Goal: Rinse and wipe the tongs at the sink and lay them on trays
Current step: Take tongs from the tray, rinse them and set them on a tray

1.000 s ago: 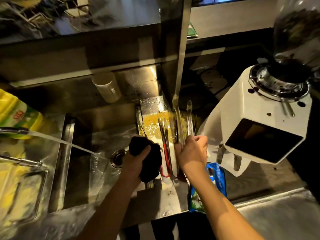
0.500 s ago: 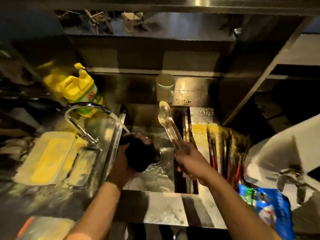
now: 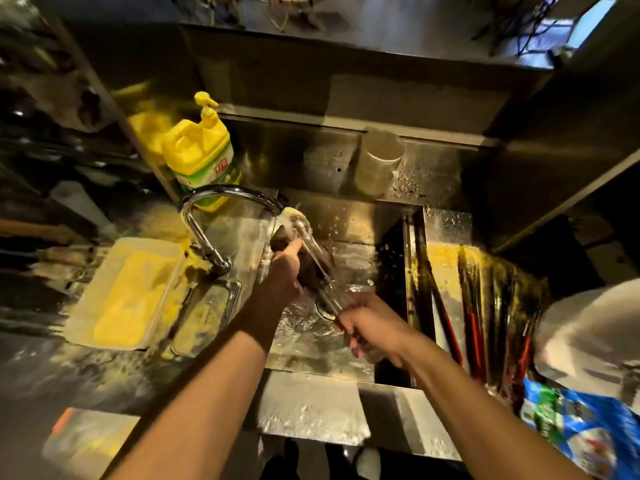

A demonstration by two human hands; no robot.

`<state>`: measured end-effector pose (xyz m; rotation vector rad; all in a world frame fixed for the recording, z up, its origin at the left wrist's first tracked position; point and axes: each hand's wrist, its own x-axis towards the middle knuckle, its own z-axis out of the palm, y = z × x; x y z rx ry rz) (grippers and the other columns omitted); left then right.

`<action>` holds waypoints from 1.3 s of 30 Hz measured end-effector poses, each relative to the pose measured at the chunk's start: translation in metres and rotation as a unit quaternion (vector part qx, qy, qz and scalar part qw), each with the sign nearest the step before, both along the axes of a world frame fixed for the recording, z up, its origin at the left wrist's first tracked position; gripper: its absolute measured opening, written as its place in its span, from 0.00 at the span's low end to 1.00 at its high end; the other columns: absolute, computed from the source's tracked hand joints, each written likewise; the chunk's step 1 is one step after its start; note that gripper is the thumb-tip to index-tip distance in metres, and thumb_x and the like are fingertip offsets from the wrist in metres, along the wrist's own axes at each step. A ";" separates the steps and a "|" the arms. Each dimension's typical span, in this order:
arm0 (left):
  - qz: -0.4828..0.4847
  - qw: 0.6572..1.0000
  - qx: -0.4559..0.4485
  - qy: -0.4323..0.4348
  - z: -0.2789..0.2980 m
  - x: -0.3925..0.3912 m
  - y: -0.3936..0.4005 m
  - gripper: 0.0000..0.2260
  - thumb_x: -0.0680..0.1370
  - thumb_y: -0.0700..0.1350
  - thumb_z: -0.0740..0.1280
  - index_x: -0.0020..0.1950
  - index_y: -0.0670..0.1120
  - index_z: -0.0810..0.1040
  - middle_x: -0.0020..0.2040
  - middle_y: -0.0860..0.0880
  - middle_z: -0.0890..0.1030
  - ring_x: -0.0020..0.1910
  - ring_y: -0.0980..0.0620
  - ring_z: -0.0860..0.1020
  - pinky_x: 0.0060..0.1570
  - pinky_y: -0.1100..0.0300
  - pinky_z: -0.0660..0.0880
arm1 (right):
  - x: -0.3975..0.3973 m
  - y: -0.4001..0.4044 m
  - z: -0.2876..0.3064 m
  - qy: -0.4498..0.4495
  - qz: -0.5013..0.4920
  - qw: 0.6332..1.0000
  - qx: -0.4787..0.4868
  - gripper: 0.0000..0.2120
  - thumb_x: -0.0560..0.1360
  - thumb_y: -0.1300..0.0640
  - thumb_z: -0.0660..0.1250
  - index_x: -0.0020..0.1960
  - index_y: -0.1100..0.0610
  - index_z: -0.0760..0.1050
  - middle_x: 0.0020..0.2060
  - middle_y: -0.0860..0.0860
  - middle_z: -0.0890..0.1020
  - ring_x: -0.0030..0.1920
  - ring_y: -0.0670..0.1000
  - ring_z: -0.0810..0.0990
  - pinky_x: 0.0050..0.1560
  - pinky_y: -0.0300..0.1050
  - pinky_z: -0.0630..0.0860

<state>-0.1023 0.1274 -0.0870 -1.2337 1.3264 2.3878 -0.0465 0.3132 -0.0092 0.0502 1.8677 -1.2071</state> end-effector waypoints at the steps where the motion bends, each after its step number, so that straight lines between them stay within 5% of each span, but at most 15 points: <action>1: 0.016 1.000 -0.002 -0.016 -0.004 -0.009 0.002 0.14 0.80 0.52 0.66 0.55 0.41 0.80 0.41 0.44 0.86 0.38 0.44 0.85 0.34 0.51 0.82 | 0.000 0.004 0.001 -0.001 0.004 1.000 -0.001 0.09 0.64 0.64 0.61 0.42 0.59 0.77 0.25 0.52 0.74 0.24 0.51 0.70 0.25 0.41 0.65; 6: -0.021 0.999 0.037 -0.028 -0.012 -0.024 0.015 0.18 0.81 0.44 0.64 0.68 0.37 0.76 0.61 0.35 0.80 0.57 0.37 0.81 0.57 0.38 0.78 | -0.004 0.001 0.004 0.013 -0.003 1.000 0.021 0.06 0.69 0.64 0.61 0.40 0.56 0.75 0.28 0.55 0.72 0.23 0.52 0.69 0.25 0.41 0.65; 9: -0.025 0.998 0.020 -0.051 -0.011 -0.031 0.012 0.16 0.81 0.49 0.65 0.64 0.40 0.78 0.54 0.39 0.82 0.49 0.40 0.82 0.49 0.41 0.79 | -0.001 0.004 0.004 0.004 -0.013 1.000 0.016 0.04 0.64 0.61 0.61 0.36 0.55 0.75 0.25 0.54 0.72 0.22 0.52 0.68 0.26 0.40 0.63; 12: -0.009 1.000 0.002 -0.030 -0.015 -0.031 0.020 0.17 0.82 0.46 0.64 0.66 0.36 0.76 0.62 0.36 0.79 0.51 0.40 0.82 0.51 0.41 0.79 | -0.006 0.006 0.008 0.009 0.000 1.000 0.030 0.05 0.68 0.60 0.62 0.39 0.58 0.76 0.25 0.53 0.73 0.23 0.52 0.69 0.26 0.41 0.65; 16: -0.051 0.998 -0.002 -0.023 -0.019 -0.029 0.024 0.13 0.81 0.48 0.64 0.62 0.42 0.76 0.65 0.40 0.78 0.54 0.44 0.81 0.57 0.46 0.80 | -0.014 0.010 0.012 0.007 0.004 1.000 0.025 0.05 0.70 0.61 0.61 0.39 0.59 0.76 0.24 0.52 0.73 0.21 0.50 0.69 0.23 0.37 0.66; 19: -0.029 0.998 0.042 -0.020 -0.016 -0.030 0.029 0.19 0.82 0.49 0.62 0.68 0.38 0.75 0.66 0.37 0.78 0.57 0.39 0.80 0.49 0.45 0.81 | -0.015 0.011 0.014 0.021 0.006 0.999 0.041 0.05 0.71 0.62 0.62 0.38 0.58 0.74 0.24 0.52 0.72 0.21 0.50 0.69 0.23 0.36 0.65; 22: -0.054 0.998 -0.012 -0.043 -0.013 -0.034 0.024 0.22 0.81 0.49 0.62 0.72 0.39 0.72 0.70 0.39 0.76 0.68 0.37 0.75 0.64 0.41 0.74 | -0.007 0.013 0.015 0.023 0.012 0.999 0.034 0.05 0.72 0.62 0.62 0.39 0.55 0.74 0.24 0.51 0.73 0.21 0.50 0.69 0.22 0.37 0.64; 25: -0.091 0.989 -0.094 -0.074 -0.011 -0.038 0.010 0.21 0.78 0.49 0.69 0.67 0.39 0.73 0.61 0.42 0.80 0.60 0.38 0.80 0.57 0.43 0.79 | -0.002 0.031 0.025 0.011 0.009 1.000 0.008 0.03 0.71 0.59 0.64 0.39 0.56 0.74 0.23 0.51 0.73 0.20 0.50 0.68 0.23 0.37 0.63; 27: -0.016 0.997 -0.047 -0.064 -0.012 -0.036 0.012 0.21 0.80 0.53 0.66 0.67 0.40 0.74 0.56 0.42 0.82 0.54 0.39 0.81 0.43 0.46 0.81 | -0.002 0.046 0.033 -0.003 -0.010 1.000 0.003 0.12 0.74 0.49 0.65 0.42 0.58 0.75 0.26 0.52 0.75 0.23 0.51 0.69 0.24 0.39 0.64; 31: 0.040 0.995 0.088 0.005 -0.007 -0.024 0.010 0.23 0.84 0.56 0.57 0.73 0.44 0.73 0.68 0.43 0.78 0.64 0.42 0.78 0.59 0.44 0.75 | -0.002 0.067 0.039 0.001 -0.021 0.999 0.049 0.27 0.76 0.34 0.56 0.41 0.58 0.77 0.24 0.49 0.77 0.21 0.48 0.72 0.23 0.36 0.68; 33: 0.046 0.988 0.136 0.055 -0.004 -0.010 0.007 0.24 0.83 0.57 0.57 0.73 0.44 0.72 0.68 0.43 0.77 0.64 0.44 0.78 0.65 0.46 0.73 | -0.007 0.064 0.036 0.013 -0.064 0.997 0.045 0.24 0.78 0.37 0.57 0.47 0.59 0.76 0.29 0.51 0.79 0.23 0.47 0.74 0.23 0.38 0.72; 36: 0.011 0.980 0.139 0.143 -0.007 0.010 0.004 0.24 0.77 0.61 0.61 0.67 0.48 0.76 0.62 0.46 0.81 0.59 0.48 0.81 0.60 0.50 0.78 | -0.018 0.052 0.028 0.054 -0.088 0.994 0.022 0.15 0.76 0.52 0.68 0.58 0.58 0.69 0.43 0.57 0.81 0.33 0.55 0.84 0.41 0.54 0.84; 39: -0.015 0.940 0.233 0.248 -0.003 0.020 0.002 0.22 0.77 0.56 0.56 0.62 0.42 0.72 0.55 0.40 0.80 0.57 0.39 0.78 0.60 0.42 0.72 | -0.023 0.045 0.025 0.074 -0.042 0.995 0.047 0.28 0.69 0.59 0.76 0.60 0.55 0.61 0.43 0.62 0.83 0.36 0.61 0.84 0.45 0.62 0.80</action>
